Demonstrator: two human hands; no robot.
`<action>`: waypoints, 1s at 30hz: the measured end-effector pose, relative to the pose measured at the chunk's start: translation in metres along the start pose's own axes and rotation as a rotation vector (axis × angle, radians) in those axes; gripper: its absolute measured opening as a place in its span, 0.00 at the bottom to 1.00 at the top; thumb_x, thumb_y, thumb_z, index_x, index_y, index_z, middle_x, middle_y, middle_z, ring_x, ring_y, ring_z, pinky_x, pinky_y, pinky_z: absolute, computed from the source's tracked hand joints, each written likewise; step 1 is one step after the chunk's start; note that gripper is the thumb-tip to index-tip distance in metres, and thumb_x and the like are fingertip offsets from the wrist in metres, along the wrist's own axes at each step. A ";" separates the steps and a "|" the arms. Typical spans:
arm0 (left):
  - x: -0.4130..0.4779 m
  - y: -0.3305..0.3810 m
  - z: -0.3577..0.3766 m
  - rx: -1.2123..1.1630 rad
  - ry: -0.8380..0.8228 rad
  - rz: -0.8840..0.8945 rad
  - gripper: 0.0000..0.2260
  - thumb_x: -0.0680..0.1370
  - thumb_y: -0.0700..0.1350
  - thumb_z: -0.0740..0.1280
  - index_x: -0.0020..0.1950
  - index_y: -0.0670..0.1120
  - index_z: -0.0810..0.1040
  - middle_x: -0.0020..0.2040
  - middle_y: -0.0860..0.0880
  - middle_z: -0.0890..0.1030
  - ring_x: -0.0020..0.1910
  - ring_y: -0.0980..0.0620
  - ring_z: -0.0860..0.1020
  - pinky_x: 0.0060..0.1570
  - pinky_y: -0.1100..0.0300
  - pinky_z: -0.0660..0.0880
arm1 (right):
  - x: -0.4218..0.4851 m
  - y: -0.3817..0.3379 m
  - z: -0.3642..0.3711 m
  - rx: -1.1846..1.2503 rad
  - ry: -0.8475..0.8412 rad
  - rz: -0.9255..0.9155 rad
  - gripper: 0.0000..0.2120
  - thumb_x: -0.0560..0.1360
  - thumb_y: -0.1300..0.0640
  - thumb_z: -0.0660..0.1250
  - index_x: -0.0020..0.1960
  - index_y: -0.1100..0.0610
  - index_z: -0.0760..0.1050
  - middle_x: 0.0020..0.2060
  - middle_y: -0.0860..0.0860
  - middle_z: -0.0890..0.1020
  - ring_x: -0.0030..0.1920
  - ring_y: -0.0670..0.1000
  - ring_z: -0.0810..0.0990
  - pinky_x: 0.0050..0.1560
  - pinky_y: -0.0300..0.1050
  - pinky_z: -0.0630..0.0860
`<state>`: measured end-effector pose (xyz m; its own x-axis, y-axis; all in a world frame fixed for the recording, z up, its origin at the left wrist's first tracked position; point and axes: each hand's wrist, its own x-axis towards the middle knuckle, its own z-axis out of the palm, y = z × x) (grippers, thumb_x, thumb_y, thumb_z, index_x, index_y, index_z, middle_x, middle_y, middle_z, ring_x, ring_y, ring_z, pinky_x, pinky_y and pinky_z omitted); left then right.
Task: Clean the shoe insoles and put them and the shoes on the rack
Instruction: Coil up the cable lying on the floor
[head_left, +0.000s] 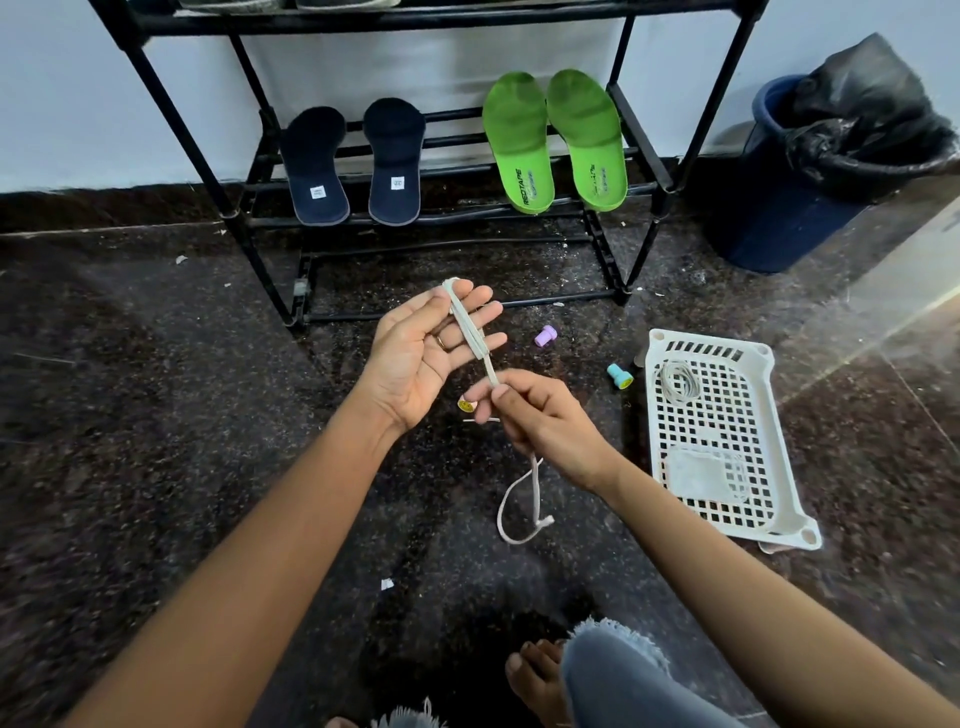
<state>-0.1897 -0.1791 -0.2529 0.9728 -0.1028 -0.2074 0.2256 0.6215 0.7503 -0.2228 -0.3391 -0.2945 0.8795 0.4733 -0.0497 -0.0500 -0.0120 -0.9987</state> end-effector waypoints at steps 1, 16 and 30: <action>0.001 -0.001 0.000 0.031 0.000 0.010 0.11 0.84 0.38 0.56 0.52 0.39 0.77 0.49 0.42 0.85 0.53 0.44 0.83 0.51 0.44 0.81 | -0.003 0.000 0.000 0.014 -0.011 0.022 0.12 0.82 0.61 0.55 0.53 0.63 0.76 0.40 0.54 0.80 0.27 0.45 0.66 0.26 0.36 0.64; -0.007 -0.027 0.000 0.535 -0.210 -0.006 0.10 0.78 0.43 0.69 0.53 0.36 0.79 0.38 0.49 0.84 0.41 0.52 0.83 0.48 0.56 0.80 | 0.003 -0.099 -0.001 0.213 0.056 0.000 0.16 0.76 0.66 0.50 0.41 0.63 0.76 0.34 0.61 0.82 0.19 0.43 0.67 0.24 0.36 0.67; -0.019 -0.030 0.000 0.548 -0.277 -0.063 0.11 0.80 0.44 0.62 0.51 0.39 0.81 0.51 0.43 0.85 0.56 0.46 0.82 0.58 0.50 0.78 | 0.056 -0.174 -0.042 0.293 0.340 -0.156 0.15 0.79 0.64 0.50 0.46 0.62 0.75 0.42 0.57 0.84 0.23 0.42 0.70 0.23 0.33 0.66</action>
<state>-0.2152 -0.1964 -0.2715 0.9175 -0.3697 -0.1463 0.2053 0.1252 0.9707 -0.1449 -0.3481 -0.1238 0.9897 0.1338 0.0506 0.0069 0.3088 -0.9511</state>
